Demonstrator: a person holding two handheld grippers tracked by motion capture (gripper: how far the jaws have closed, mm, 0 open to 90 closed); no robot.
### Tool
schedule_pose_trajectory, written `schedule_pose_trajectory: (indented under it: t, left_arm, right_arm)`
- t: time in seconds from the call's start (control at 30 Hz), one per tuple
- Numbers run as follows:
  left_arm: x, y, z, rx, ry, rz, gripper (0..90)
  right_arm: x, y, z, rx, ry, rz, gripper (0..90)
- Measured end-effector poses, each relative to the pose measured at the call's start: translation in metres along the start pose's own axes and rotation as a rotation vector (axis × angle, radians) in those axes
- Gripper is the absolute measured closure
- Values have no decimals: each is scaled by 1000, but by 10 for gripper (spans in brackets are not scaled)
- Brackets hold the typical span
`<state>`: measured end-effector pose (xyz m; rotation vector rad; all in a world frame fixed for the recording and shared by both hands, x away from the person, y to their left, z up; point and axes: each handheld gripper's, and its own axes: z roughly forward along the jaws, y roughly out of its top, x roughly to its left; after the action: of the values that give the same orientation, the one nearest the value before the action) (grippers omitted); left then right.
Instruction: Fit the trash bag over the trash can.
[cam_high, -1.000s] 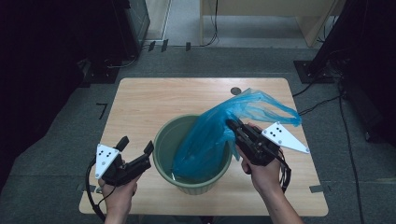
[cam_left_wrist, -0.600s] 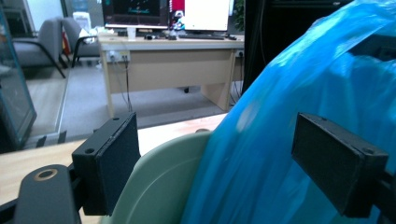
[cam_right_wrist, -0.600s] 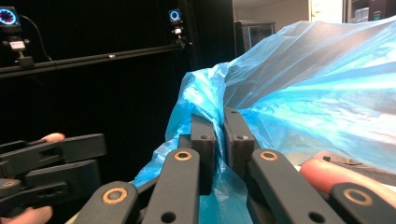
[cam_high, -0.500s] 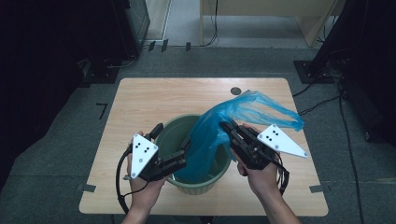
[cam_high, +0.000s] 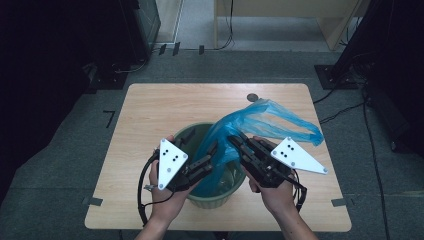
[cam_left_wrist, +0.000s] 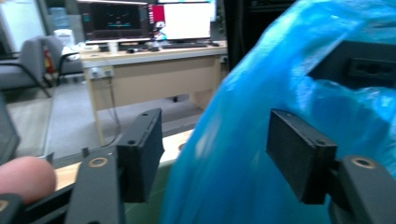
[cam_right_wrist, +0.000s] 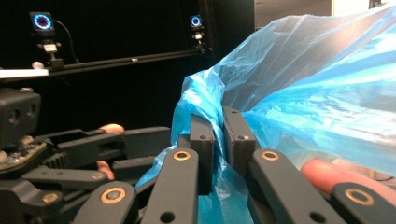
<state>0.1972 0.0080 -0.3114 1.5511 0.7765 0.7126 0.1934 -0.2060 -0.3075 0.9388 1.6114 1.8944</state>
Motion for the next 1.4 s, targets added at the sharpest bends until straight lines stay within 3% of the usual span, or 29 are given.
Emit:
schedule_pose_trajectory:
  t: [0.1, 0.13, 0.17, 0.27, 0.33, 0.47, 0.63, 0.73, 0.8, 0.9, 1.2, 1.4]
  left_arm:
    - [-2, 1, 0, -8, 0, 8, 485]
    - [-2, 1, 1, -9, 3, 6, 485]
    - [-1, 2, 1, -5, -5, 5, 582]
    - [0, 2, 2, 12, -34, 3, 662]
    - [0, 3, 1, 18, -42, 5, 788]
    - [4, 3, -1, 8, -46, -17, 895]
    - [11, 4, -3, -3, -41, -44, 900]
    - [20, 5, -8, -18, -12, -67, 900]
    - [22, 5, -9, -21, -4, -72, 900]
    - [33, 5, -15, -35, 15, -99, 900]
    - [47, -1, -28, -46, 42, -123, 900]
    - [56, -5, -34, -57, 67, -145, 900]
  right_arm:
    - [3, 2, -1, -7, 11, -3, 853]
    - [3, 2, -1, -7, 11, -3, 853]
    - [4, 2, -2, -13, 17, -11, 853]
    - [5, 3, -3, -14, 22, -12, 853]
    - [6, 3, -4, -13, 22, -15, 852]
    - [5, 2, -4, -9, 27, -14, 841]
    - [4, 1, -5, -9, 26, -16, 767]
    - [3, 0, -6, -15, 11, -22, 707]
    - [2, -2, -8, -18, -10, -32, 697]
    - [-1, -4, -10, -12, -17, -34, 680]
    - [-7, -8, -16, 6, -37, -64, 632]
    - [-7, -12, -23, 16, -61, -110, 601]
